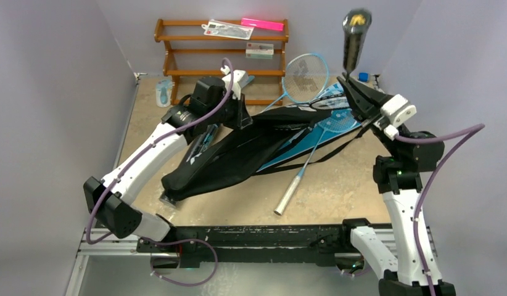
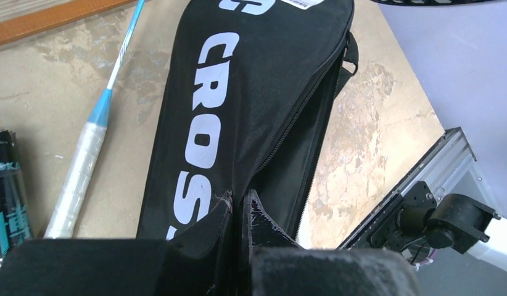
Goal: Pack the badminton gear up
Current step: Place the racket in the racket bag.
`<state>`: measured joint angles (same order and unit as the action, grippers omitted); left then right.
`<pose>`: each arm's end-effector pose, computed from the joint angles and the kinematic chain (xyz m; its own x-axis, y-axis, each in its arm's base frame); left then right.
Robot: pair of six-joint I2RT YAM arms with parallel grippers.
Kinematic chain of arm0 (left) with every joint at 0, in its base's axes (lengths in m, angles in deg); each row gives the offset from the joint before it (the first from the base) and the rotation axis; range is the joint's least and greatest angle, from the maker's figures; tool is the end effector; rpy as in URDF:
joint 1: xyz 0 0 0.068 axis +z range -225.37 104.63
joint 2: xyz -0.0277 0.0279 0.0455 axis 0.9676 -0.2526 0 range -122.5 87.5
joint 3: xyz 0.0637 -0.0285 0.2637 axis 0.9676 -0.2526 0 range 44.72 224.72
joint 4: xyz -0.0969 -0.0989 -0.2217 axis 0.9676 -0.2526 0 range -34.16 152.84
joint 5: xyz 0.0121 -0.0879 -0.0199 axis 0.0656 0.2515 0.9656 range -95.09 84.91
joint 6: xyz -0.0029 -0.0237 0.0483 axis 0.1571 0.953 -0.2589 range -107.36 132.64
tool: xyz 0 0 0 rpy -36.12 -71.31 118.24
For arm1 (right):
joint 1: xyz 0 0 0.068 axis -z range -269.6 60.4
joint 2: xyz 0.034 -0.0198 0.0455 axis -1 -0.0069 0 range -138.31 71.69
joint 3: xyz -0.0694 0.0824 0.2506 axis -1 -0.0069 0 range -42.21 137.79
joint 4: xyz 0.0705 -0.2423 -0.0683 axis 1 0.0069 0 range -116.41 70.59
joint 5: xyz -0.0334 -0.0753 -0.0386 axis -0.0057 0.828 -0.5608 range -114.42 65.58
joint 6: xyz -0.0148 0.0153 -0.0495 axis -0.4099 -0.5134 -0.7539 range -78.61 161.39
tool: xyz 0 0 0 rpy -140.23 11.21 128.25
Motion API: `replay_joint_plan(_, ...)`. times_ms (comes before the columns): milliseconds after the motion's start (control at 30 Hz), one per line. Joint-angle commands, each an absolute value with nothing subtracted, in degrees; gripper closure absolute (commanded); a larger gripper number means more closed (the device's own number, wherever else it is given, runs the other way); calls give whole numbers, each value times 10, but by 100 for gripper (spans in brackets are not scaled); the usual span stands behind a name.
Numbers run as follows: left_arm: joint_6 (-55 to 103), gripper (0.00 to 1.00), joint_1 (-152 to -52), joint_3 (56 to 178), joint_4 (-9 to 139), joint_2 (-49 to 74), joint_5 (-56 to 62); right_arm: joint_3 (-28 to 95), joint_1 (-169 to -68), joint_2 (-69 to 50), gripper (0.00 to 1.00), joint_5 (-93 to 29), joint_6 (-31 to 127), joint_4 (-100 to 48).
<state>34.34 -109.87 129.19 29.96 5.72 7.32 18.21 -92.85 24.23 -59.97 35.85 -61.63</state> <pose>0.2578 -0.1866 0.3915 -0.6462 0.0060 -0.7631 0.5029 0.7555 -0.4199 0.1341 0.0282 0.4982 0.7823 -0.0343 -0.6219 -0.3594 0.7907 -0.4956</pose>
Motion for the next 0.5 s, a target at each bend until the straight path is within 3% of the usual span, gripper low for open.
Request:
replay_joint_plan(0,359,100,-1094,1321,357,31,87,223,-927,254,100,-718,326,-629)
replay_joint_plan(200,390,100,-1082,1325,382,-2,124,211,-928,283,100,-749,361,-656)
replay_joint_plan(467,415,100,-1072,1328,415,-27,167,173,-928,274,100,-790,612,-862)
